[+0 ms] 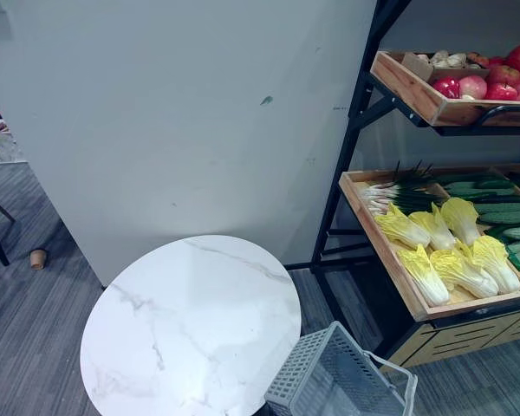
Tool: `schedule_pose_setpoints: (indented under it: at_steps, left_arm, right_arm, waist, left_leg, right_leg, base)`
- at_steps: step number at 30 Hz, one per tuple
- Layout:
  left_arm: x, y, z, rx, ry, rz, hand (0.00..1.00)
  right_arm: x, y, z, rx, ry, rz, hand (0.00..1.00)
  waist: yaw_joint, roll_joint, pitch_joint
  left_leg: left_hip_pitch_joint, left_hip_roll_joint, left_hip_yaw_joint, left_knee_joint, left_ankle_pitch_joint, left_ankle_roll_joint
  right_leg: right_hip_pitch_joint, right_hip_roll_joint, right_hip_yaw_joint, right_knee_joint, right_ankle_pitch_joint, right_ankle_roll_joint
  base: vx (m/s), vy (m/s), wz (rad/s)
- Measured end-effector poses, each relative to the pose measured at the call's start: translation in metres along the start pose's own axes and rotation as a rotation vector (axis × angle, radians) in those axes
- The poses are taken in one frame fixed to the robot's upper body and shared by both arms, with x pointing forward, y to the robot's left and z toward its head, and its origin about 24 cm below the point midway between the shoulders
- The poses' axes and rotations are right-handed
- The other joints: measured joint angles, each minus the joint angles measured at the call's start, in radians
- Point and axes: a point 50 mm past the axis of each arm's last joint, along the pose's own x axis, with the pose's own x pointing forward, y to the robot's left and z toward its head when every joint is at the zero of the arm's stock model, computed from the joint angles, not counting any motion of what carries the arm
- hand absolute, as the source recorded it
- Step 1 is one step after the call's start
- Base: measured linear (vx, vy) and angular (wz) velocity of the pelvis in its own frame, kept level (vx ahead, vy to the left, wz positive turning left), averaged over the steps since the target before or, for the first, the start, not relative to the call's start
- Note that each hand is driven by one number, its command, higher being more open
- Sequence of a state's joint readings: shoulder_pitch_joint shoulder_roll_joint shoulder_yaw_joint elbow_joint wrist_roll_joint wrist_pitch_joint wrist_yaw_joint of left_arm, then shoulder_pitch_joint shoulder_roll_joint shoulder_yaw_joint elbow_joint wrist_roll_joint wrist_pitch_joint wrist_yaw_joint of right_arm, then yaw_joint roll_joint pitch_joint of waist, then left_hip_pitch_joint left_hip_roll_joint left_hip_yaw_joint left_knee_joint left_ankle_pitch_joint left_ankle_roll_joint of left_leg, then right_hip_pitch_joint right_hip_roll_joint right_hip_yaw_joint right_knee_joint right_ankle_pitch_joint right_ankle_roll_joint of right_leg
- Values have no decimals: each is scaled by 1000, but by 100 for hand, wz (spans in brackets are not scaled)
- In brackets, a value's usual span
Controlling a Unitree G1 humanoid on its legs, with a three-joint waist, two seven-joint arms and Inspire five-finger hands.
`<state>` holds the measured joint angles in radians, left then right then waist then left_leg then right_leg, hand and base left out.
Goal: Pick vegetable in the basket
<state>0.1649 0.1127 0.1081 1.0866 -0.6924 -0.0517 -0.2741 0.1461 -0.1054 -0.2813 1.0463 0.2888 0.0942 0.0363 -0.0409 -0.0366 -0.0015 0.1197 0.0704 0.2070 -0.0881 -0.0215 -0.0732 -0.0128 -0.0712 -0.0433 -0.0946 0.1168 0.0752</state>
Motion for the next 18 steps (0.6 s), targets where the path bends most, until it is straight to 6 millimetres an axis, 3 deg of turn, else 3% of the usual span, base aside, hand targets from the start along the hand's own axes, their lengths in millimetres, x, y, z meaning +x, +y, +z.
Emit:
schedule_pose_setpoints:
  at_steps: [14, 18]
  left_arm:
    - [3, -3, 4, 47, 9, -14, 100]
    - [5, -6, 7, 63, 4, -22, 100]
  right_arm:
    - [0, 8, -6, 113, -6, 22, 0]
    - [0, 9, -6, 132, -13, 20, 0]
  waist:
    - [-10, 7, 30]
    - [-18, 14, 68]
  left_leg:
    - [43, 26, 114, 8, -44, -17]
    - [65, 84, 169, 123, -111, -73]
  right_leg:
    - [-2, 37, 101, -1, -1, -3]
    - [10, 84, 145, 45, -40, -30]
  base:
    - [3, -13, -23]
    - [94, -52, -41]
